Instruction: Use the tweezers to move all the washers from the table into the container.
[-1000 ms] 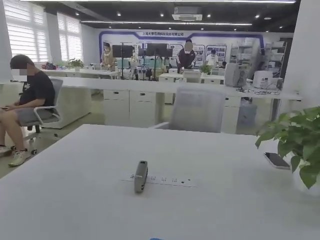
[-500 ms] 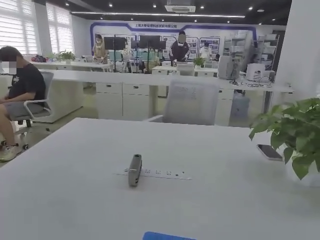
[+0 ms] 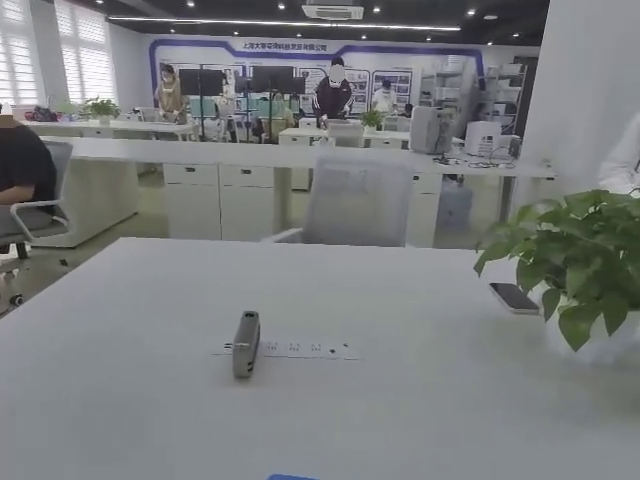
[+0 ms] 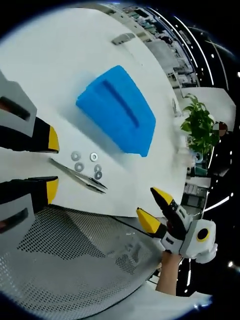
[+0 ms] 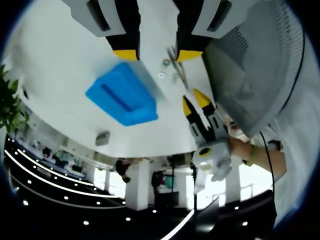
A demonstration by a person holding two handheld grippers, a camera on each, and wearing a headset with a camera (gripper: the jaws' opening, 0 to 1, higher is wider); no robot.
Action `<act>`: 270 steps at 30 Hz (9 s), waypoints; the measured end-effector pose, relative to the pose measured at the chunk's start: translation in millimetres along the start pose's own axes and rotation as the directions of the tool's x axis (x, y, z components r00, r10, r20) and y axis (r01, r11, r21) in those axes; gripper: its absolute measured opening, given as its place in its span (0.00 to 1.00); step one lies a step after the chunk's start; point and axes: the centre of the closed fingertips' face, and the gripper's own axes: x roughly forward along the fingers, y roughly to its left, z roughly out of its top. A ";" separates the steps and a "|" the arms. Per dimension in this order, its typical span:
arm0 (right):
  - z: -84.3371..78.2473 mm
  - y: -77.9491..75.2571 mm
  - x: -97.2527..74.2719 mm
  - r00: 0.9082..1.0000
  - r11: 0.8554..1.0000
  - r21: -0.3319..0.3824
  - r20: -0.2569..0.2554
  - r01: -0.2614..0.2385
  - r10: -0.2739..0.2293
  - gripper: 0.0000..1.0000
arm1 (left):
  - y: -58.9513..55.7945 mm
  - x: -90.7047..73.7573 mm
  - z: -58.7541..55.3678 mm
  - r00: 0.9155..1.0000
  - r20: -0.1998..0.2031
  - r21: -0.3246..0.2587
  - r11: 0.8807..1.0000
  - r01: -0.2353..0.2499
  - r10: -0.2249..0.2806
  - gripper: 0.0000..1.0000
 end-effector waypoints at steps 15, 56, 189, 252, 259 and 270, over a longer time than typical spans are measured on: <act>-1.6 12.7 7.1 1.000 0.999 0.033 -0.016 -0.022 0.022 0.26 | -1.6 12.8 -8.5 0.995 -0.089 0.174 0.983 0.048 -0.033 0.00; -29.7 58.4 52.9 0.928 0.905 -0.229 -0.192 -0.360 0.320 0.08 | -65.7 -36.6 78.7 0.995 0.004 0.351 0.932 0.094 -0.102 0.00; 52.9 -113.6 81.0 0.998 0.962 0.274 0.061 -0.015 -0.002 0.02 | 42.7 -120.8 73.7 0.594 0.543 -0.486 0.799 -0.354 0.593 0.94; 31.7 2.7 70.2 0.981 0.945 0.265 0.062 -0.193 0.183 0.03 | 37.6 -108.6 67.5 0.659 0.501 -0.442 0.820 -0.363 0.562 0.86; 29.4 6.4 67.5 0.984 0.979 0.093 -0.005 -0.179 0.180 0.03 | 36.8 -108.0 67.4 0.662 0.499 -0.439 0.821 -0.365 0.560 0.86; 23.4 7.3 70.9 0.982 0.978 0.096 -0.022 -0.184 0.187 0.03 | 38.7 -107.6 65.7 0.664 0.489 -0.440 0.817 -0.372 0.565 0.85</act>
